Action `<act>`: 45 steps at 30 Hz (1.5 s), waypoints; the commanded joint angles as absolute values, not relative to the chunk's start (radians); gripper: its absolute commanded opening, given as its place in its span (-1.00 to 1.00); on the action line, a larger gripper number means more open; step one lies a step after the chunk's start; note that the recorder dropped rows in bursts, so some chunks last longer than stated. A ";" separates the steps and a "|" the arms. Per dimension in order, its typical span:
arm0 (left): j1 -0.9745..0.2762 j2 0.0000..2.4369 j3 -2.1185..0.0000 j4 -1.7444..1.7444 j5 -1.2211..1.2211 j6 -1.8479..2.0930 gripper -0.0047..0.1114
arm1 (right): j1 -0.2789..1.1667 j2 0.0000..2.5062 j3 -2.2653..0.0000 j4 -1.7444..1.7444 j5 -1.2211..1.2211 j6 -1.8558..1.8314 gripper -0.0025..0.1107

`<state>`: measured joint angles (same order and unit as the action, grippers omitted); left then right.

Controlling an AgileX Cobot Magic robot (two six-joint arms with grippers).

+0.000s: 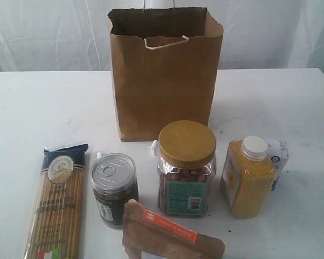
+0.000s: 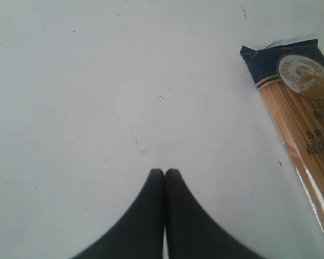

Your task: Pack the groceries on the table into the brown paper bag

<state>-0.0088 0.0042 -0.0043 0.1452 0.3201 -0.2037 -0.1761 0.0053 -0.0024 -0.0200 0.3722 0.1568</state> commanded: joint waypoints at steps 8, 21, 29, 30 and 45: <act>-0.013 0.000 0.000 0.144 0.342 -0.206 -0.92 | -0.171 0.000 0.000 -0.079 0.320 0.088 -0.96; -0.013 0.000 0.000 0.148 0.342 -0.206 -0.92 | -0.171 0.000 0.000 -0.075 -0.475 0.261 -0.96; -0.013 0.000 0.000 0.148 0.342 -0.206 -0.92 | -0.171 0.000 0.000 0.379 -0.999 0.271 -0.96; -0.013 0.000 0.000 0.148 0.342 -0.206 -0.92 | -0.171 0.000 0.000 0.439 -1.049 0.265 -0.96; -0.013 0.000 0.000 0.148 0.342 -0.206 -0.92 | -0.171 0.666 -0.811 0.235 -0.828 -0.384 -0.96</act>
